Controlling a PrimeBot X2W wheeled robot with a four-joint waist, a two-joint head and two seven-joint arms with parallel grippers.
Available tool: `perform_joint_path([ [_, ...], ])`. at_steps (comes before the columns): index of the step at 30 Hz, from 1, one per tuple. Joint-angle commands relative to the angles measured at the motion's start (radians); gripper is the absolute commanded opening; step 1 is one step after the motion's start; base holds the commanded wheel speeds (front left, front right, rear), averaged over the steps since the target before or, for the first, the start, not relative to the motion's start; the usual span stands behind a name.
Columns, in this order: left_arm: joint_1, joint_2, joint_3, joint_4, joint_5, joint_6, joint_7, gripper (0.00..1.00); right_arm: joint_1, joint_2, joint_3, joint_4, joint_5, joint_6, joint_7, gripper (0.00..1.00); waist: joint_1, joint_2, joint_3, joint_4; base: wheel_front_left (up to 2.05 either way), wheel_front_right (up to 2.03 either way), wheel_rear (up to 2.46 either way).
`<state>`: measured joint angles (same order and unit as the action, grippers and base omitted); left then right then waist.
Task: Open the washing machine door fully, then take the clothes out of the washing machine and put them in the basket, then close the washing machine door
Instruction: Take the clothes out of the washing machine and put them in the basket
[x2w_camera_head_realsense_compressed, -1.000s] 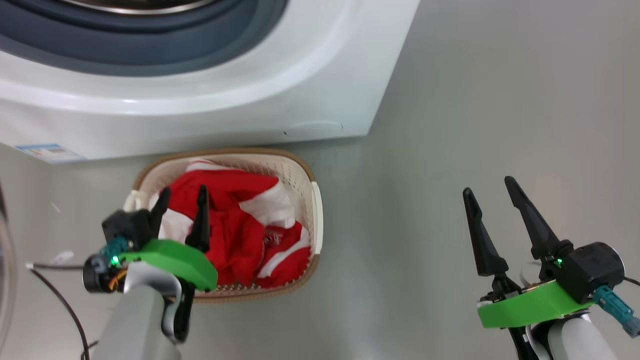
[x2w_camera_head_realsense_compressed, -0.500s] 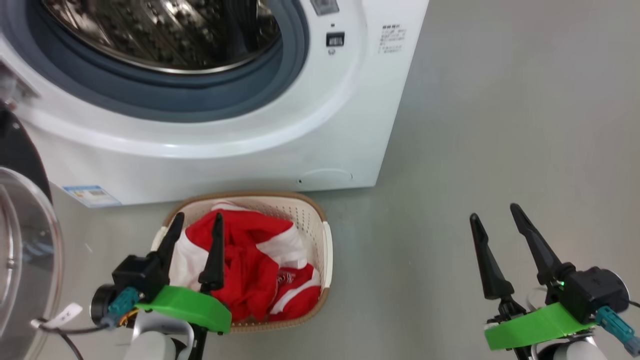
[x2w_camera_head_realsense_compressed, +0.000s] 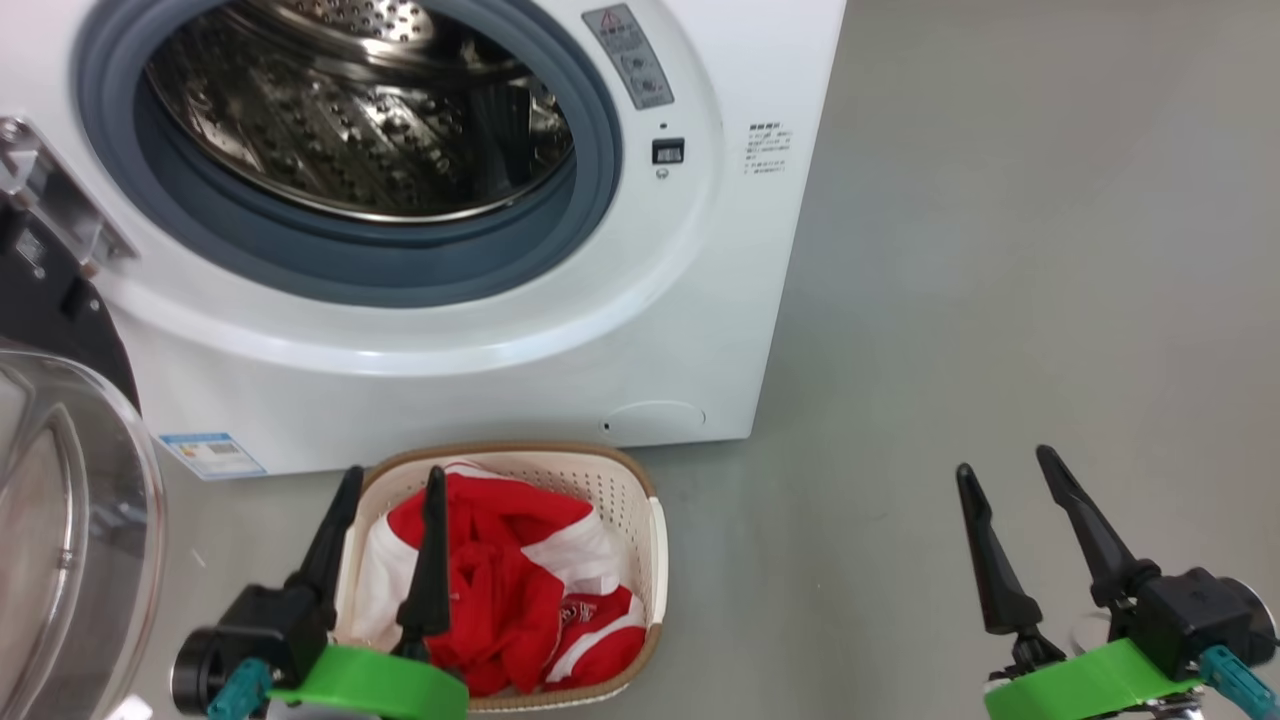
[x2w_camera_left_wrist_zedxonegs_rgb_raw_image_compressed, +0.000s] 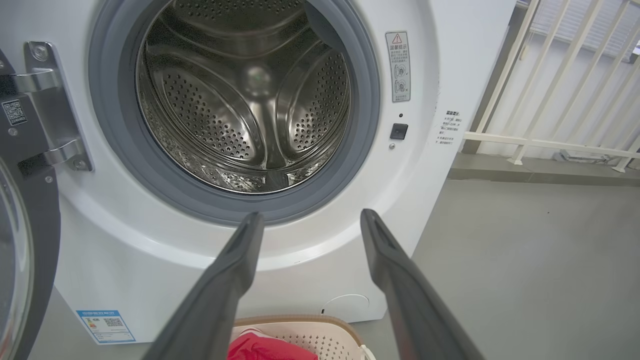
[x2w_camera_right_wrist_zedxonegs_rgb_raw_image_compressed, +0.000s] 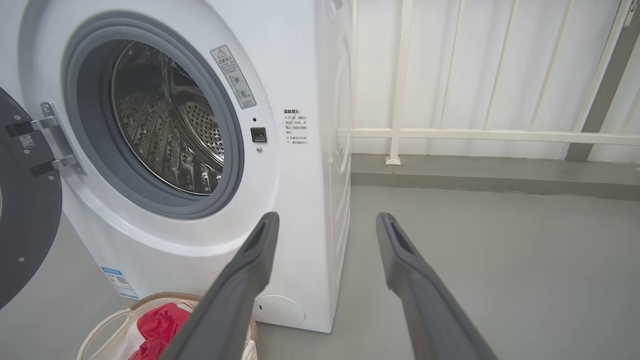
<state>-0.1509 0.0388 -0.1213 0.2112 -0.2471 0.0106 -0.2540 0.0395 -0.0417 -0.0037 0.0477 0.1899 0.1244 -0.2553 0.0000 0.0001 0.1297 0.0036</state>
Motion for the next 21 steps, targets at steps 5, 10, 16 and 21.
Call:
perform_joint_path([
  [5,0.048,0.014,0.032,-0.057,0.009,0.023,-0.005,1.0,0.02,-0.008,0.003,-0.036,-0.011,0.006,-0.006,1.0,0.0,-0.0001,-0.049,-0.003,0.0,0.0,0.0],
  [10,0.106,0.021,0.041,-0.1,0.011,0.051,0.013,1.0,0.053,-0.008,-0.012,-0.046,-0.006,0.006,-0.006,1.0,0.0,-0.0001,-0.089,-0.01,0.0,0.0,0.0],
  [16,0.17,0.025,0.047,-0.154,0.009,0.08,0.047,1.0,0.082,-0.008,-0.017,-0.054,-0.001,0.006,-0.006,1.0,0.0,-0.0001,-0.128,-0.016,0.0,0.0,0.0],
  [21,0.204,0.028,0.046,-0.186,0.007,0.092,0.049,1.0,0.098,-0.008,-0.019,-0.06,0.0,0.006,-0.006,1.0,0.0,-0.0001,-0.142,-0.017,0.0,0.0,0.0],
])
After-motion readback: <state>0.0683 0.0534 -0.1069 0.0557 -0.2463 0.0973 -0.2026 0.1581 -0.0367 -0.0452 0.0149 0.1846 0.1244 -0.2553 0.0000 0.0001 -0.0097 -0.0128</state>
